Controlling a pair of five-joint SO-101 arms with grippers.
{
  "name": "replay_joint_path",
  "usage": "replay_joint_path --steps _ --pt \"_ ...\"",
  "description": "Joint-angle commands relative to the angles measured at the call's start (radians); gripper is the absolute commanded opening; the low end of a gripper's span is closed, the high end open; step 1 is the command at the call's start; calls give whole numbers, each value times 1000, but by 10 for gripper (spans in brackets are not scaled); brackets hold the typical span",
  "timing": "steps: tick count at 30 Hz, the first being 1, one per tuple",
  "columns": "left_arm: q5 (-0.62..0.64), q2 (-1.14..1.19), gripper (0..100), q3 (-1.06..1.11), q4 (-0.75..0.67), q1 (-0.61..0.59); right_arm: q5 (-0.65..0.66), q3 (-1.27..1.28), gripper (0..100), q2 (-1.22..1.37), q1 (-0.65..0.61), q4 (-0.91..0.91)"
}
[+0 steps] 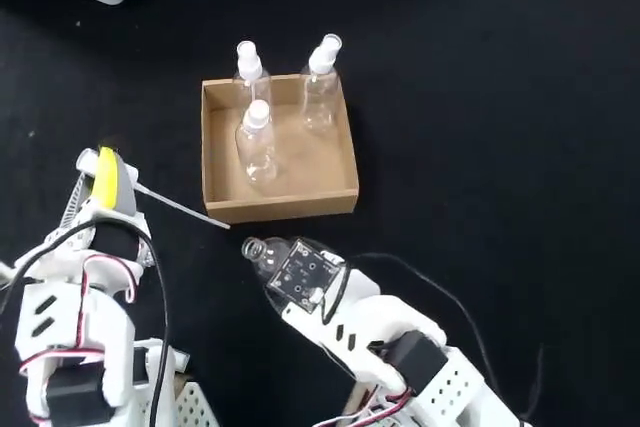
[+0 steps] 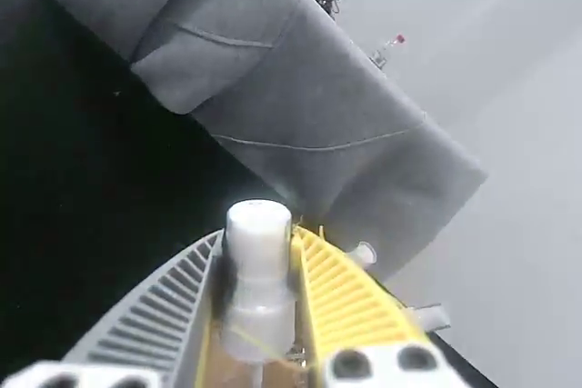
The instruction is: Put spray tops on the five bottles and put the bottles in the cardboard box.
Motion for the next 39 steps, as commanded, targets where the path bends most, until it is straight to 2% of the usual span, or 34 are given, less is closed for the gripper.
replay_joint_path --steps 1,8,34,39 --pt "0 -3 29 27 -15 59 12 -7 81 -168 -17 -31" --pt "-2 -5 29 16 54 143 44 -7 81 -168 -17 -31" --pt "-3 -5 29 67 97 147 43 -7 81 -168 -14 -32" --pt "-5 -5 29 76 103 243 43 -7 81 -168 -14 -31"
